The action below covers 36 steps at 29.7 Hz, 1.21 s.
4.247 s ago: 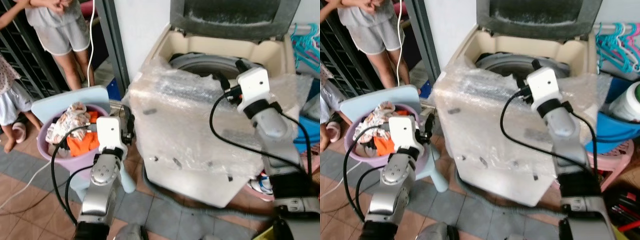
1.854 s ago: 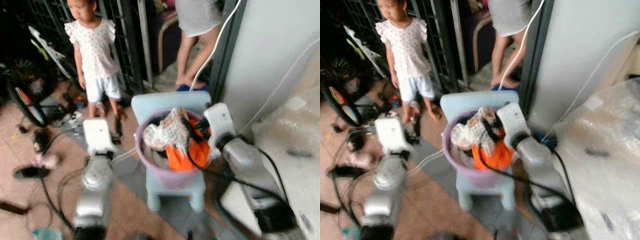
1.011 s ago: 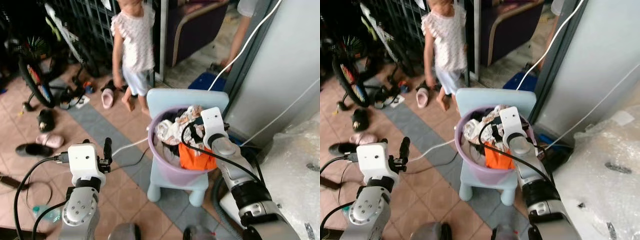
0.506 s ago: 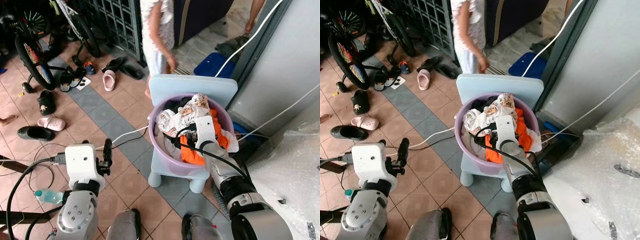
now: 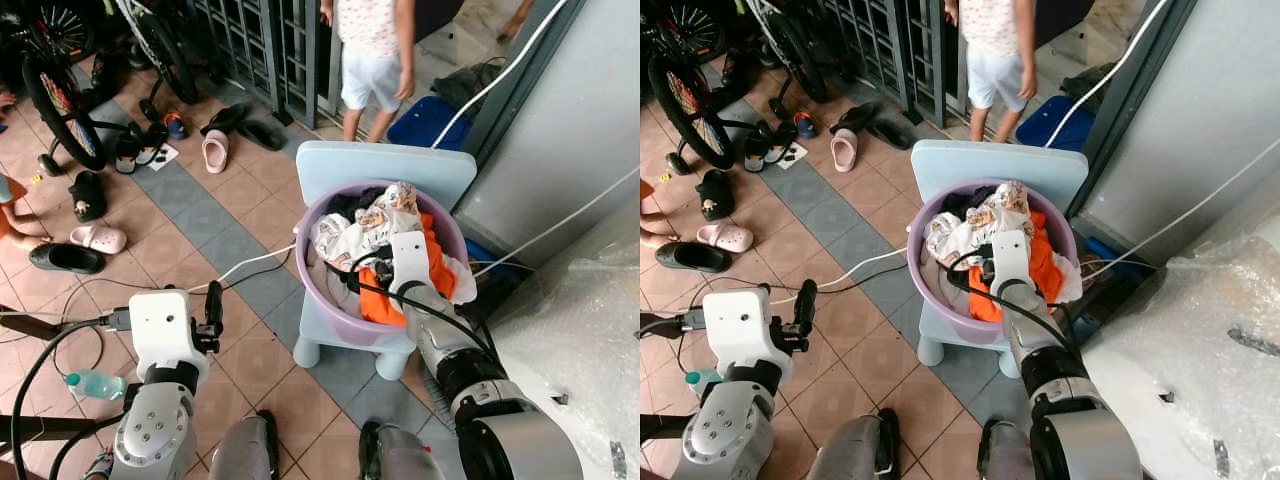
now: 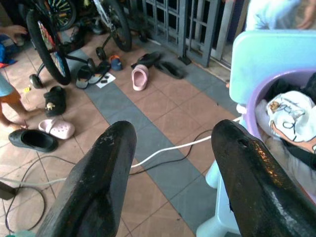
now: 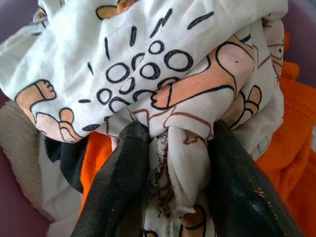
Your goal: Clothes washing
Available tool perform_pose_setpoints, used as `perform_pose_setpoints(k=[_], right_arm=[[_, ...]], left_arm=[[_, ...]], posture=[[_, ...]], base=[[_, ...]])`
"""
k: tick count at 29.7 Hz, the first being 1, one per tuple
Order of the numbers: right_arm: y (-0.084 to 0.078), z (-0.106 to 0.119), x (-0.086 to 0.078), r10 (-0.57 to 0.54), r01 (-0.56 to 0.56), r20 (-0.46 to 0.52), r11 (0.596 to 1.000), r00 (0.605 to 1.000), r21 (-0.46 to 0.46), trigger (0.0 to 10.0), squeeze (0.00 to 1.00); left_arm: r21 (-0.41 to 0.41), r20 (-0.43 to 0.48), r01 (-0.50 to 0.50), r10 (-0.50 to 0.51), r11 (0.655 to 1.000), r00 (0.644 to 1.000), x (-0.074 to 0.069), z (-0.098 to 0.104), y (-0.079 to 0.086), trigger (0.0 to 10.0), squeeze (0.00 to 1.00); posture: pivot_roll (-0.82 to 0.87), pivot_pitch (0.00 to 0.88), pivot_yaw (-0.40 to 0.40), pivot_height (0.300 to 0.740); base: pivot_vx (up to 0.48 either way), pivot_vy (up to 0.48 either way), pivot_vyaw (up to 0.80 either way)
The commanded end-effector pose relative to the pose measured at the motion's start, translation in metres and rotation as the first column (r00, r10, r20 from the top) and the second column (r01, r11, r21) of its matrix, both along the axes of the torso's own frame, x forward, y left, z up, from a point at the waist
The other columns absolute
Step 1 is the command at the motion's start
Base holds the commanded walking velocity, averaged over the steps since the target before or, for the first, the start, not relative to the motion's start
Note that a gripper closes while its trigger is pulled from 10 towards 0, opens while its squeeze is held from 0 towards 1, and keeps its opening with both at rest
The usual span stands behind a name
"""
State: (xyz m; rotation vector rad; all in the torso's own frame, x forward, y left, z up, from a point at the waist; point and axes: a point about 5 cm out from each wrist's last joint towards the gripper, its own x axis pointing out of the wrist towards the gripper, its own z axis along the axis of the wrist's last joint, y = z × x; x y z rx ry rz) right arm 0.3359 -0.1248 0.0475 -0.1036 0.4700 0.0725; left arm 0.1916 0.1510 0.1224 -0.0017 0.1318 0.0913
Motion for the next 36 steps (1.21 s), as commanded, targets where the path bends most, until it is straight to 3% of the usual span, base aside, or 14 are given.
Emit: perform_pose_setpoints(k=[1, 12, 13, 14, 19, 22, 24, 28, 29, 30, 31, 36], right_arm=[[0.002, 0.0, 0.001, 0.005, -0.005, -0.003, 0.999, 1.0, 0.036, 0.0, 0.0], [-0.009, 0.019, 0.012, 0.007, -0.016, 0.107, 0.996, 0.994, 0.084, 0.0, 0.0], [-0.012, 0.025, 0.013, -0.003, -0.009, 0.151, 0.997, 0.989, 0.079, 0.0, 0.0], [-0.015, 0.036, 0.015, 0.002, -0.016, 0.231, 0.998, 0.973, 0.056, 0.0, 0.0], [-0.009, 0.064, 0.012, 0.07, -0.088, 0.401, 0.996, 0.913, 0.029, 0.0, 0.0], [-0.01, 0.08, 0.003, 0.066, -0.099, 0.484, 0.994, 0.872, 0.043, 0.0, 0.0], [-0.015, 0.101, -0.011, 0.052, -0.103, 0.586, 0.993, 0.808, 0.054, 0.0, 0.0], [-0.023, 0.115, -0.026, 0.029, -0.077, 0.636, 0.996, 0.771, 0.048, 0.0, 0.0], [-0.024, 0.117, -0.03, 0.029, -0.072, 0.646, 0.997, 0.763, 0.04, 2.8, 0.0], [-0.023, 0.116, -0.032, 0.037, -0.072, 0.639, 0.997, 0.769, 0.029, 8.9, 0.0], [-0.023, 0.115, -0.034, 0.031, -0.064, 0.629, 0.997, 0.777, 0.03, 10.0, 0.0], [-0.024, 0.118, -0.035, 0.02, -0.029, 0.636, 1.0, 0.771, 0.004, 10.0, 0.0]], left_arm=[[0.012, -0.001, -0.003, 0.003, 1.0, 1.0, 0.002, -0.002, -0.001, 10.0, 0.0], [-0.005, 0.049, -0.03, 0.03, 1.0, 0.998, 0.028, -0.008, -0.004, 10.0, 0.0], [-0.015, 0.042, -0.024, 0.025, 1.0, 0.999, 0.031, -0.009, -0.004, 10.0, 0.0], [-0.041, 0.031, -0.007, 0.008, 0.999, 0.999, 0.036, -0.012, -0.007, 10.0, 0.0], [-0.021, 0.061, 0.014, -0.012, 1.0, 0.998, 0.05, -0.014, -0.01, 10.0, 0.0], [-0.02, 0.082, 0.04, -0.038, 0.999, 0.996, 0.06, -0.012, -0.015, 10.0, 0.0], [-0.021, 0.103, 0.067, -0.065, 0.998, 0.993, 0.07, -0.009, -0.02, 10.0, 0.0], [-0.015, 0.114, 0.095, -0.093, 0.995, 0.989, 0.079, -0.007, -0.025, 10.0, 0.0], [-0.013, 0.121, 0.104, -0.102, 0.994, 0.987, 0.081, -0.007, -0.025, 10.0, 0.0], [-0.017, 0.129, 0.109, -0.106, 0.994, 0.986, 0.082, -0.007, -0.025, 10.0, 0.0], [-0.02, 0.137, 0.118, -0.114, 0.993, 0.984, 0.084, -0.006, -0.026, 10.0, 0.0], [-0.019, 0.152, 0.144, -0.14, 0.989, 0.978, 0.093, -0.004, -0.031, 10.0, 0.0]], posture=[[0.15, 0.17, -0.006, 0.74], [0.09, 0.063, -0.024, 0.74], [0.08, 0.037, -0.027, 0.74], [0.07, 0.018, -0.025, 0.74], [0.03, 0.0, 0.0, 0.74], [-0.01, 0.0, 0.026, 0.74], [-0.03, 0.0, 0.043, 0.74], [-0.06, 0.0, 0.065, 0.74], [-0.07, 0.0, 0.079, 0.74], [-0.08, 0.0, 0.083, 0.74], [-0.09, 0.0, 0.096, 0.74], [-0.11, 0.0, 0.119, 0.74]], base=[[0.0, 0.0, 0.0], [0.0, 0.0, 0.0], [0.0, 0.0, 0.0], [0.0, 0.0, 0.0], [0.0, 0.0, 0.0], [0.0, 0.0, 0.0], [0.0, 0.0, 0.0], [0.0, 0.0, 0.0], [0.0, 0.0, 0.0], [0.0, 0.0, 0.0], [0.0, 0.0, -0.66], [0.0, 0.0, -0.67]])
